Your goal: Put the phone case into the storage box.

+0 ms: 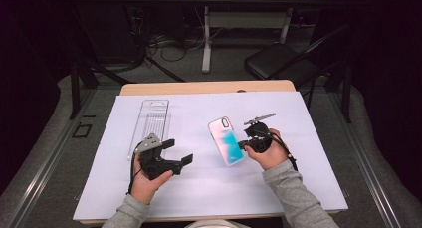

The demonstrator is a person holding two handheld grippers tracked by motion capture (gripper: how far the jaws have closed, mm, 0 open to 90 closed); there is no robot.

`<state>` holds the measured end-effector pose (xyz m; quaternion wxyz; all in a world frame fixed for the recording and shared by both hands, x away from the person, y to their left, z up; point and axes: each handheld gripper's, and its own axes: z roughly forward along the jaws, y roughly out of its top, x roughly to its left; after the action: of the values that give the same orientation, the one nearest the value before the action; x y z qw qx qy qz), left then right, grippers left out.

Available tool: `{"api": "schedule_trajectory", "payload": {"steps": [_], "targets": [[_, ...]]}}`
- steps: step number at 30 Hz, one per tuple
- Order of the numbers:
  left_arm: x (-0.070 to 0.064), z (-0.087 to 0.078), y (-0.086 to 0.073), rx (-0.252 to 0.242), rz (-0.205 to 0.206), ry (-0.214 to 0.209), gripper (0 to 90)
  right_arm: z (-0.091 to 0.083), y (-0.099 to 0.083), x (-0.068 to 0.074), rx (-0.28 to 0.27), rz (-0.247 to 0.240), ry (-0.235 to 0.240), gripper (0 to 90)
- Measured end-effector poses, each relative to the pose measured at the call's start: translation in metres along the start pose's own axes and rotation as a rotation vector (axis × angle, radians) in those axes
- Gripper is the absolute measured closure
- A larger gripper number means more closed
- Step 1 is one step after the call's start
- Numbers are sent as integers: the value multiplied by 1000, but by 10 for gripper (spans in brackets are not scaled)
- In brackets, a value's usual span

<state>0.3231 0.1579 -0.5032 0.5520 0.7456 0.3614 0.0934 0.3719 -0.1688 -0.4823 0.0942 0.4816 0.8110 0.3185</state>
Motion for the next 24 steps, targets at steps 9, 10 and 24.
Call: {"api": "schedule_trajectory", "payload": {"steps": [9,10,24], "targets": [[0,8,6,-1,-5,11,52,4,-1,3,-36,-7,-3,877],[1,9,8,-5,-3,9,55,4,0,4,-34,-7,-5,877],[4,23,29,-43,-9,27,86,6,14,10,-135,-10,8,878]]}}
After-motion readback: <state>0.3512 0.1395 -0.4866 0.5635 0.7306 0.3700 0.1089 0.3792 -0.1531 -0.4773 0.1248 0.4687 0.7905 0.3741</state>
